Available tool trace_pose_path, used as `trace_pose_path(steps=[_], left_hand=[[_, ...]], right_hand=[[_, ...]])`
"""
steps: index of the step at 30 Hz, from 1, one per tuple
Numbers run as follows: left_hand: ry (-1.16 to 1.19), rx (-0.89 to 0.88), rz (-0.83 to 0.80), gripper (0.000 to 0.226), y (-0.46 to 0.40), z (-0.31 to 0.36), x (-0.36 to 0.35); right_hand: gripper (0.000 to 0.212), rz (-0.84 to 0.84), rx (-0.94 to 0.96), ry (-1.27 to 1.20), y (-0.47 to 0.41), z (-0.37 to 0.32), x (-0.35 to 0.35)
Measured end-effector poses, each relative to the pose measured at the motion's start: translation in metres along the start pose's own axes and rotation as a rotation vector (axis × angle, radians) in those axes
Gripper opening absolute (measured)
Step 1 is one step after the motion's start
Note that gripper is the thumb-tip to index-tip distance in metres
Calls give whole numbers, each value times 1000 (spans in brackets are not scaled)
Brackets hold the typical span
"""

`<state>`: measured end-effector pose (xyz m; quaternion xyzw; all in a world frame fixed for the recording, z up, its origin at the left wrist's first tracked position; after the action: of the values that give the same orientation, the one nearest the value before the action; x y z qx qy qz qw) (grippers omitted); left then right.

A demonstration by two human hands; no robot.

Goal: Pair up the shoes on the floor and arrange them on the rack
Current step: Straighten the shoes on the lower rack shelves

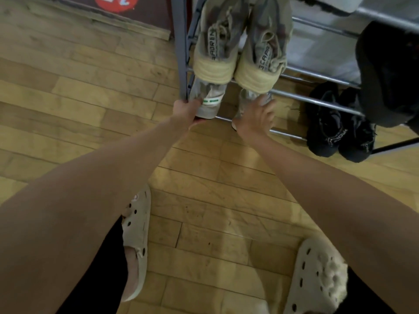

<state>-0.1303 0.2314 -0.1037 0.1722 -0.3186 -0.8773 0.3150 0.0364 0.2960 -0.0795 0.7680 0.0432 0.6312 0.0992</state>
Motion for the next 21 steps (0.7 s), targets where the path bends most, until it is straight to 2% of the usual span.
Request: trace_pose_path(steps=[3,6,10,16,21], left_hand=[[26,23,-2,43,-8,-6,-5],[66,65,1,38,-14,-17,-11],[84,82,32,41,-20,-24,-14],[12,42,106,44,-23,-28,-11],[21,23,127,51,-25,-29,-8]], right_hand=[[84,-111,-43,-23,-10,5,-11],[62,-194,-37,-124,-18,13,-22],[43,-104,34,-254,-7,27,-22],[40,-18,216,-327,27,42,-17],[44,44,232,-295,13,24,-2]])
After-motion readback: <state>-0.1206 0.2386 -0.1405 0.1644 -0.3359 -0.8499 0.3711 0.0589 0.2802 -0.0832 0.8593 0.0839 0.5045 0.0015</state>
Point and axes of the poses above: each hand's wrist, its own y-axis away from the middle knuckle, its own x-axis out of the back of the hand, z = x × y, the point moved 6 cm from there along -y, towards the middle knuckle, and after that the axes turned 3 degrees about y, right-handed, at the moved point
